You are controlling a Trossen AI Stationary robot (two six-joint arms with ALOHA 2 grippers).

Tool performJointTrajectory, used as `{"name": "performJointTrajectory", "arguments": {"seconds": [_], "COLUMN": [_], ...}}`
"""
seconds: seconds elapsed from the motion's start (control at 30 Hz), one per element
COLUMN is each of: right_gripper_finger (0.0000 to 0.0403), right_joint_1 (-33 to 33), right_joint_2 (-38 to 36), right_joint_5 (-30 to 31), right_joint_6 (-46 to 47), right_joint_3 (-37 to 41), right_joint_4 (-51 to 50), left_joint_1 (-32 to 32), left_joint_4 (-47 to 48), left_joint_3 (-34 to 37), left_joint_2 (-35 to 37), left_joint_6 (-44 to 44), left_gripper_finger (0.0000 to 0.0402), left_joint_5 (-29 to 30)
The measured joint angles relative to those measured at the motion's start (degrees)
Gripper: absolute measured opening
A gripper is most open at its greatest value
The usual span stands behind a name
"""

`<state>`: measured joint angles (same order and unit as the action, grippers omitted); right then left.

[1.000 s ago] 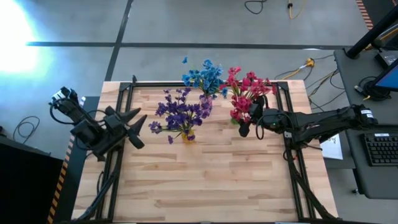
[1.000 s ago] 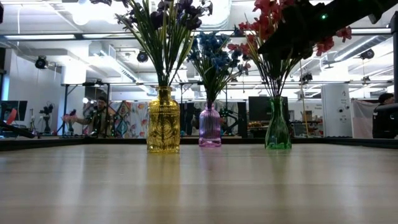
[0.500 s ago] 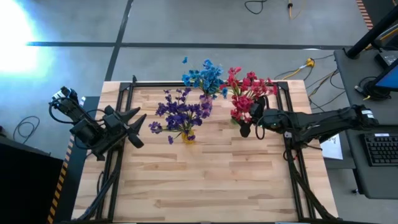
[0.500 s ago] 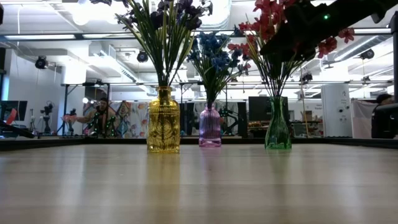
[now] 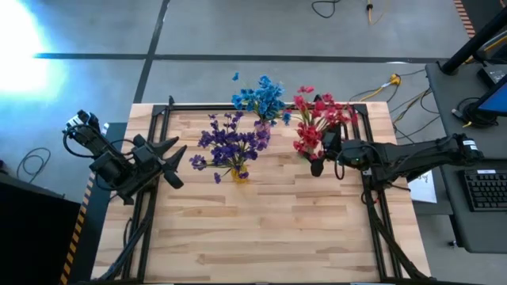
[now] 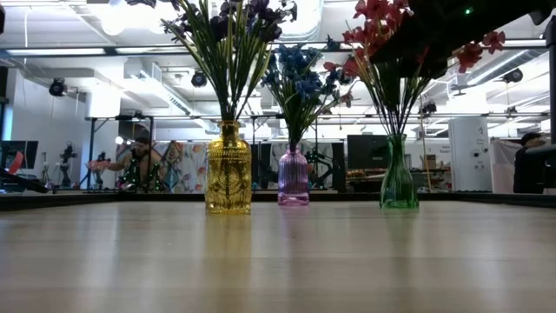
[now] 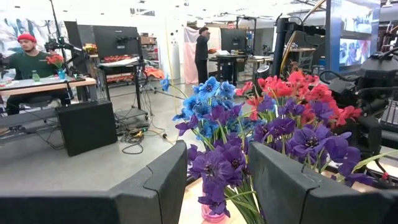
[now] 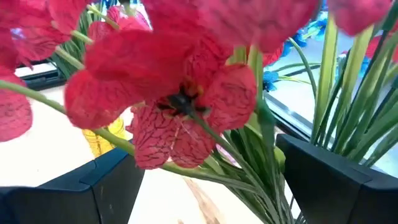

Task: Sort flowers into vase by color
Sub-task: Put the pink flowers into the green vase

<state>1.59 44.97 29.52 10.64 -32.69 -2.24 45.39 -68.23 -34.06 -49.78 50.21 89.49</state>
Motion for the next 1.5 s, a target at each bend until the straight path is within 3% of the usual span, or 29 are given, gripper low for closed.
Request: {"name": "performJointTrajectory", "arguments": {"seconds": [0.67, 1.5], "right_gripper_finger": [0.0343, 0.0350], "right_joint_1": [0.70, 0.91], "right_joint_2": [0.15, 5.84], "right_joint_5": [0.00, -1.90], "right_joint_6": [-2.55, -0.62], "right_joint_3": [-6.52, -6.32], "right_joint_4": [-4.57, -6.34], "left_joint_1": [0.00, 0.00], "left_joint_4": [0.15, 0.70], "left_joint_3": [0.02, 0.04], "left_joint_2": [0.00, -2.80], "left_joint_6": [0.26, 0.29], "left_gripper_finger": [0.0157, 0.0157], "left_joint_5": [0.00, -0.01]}}
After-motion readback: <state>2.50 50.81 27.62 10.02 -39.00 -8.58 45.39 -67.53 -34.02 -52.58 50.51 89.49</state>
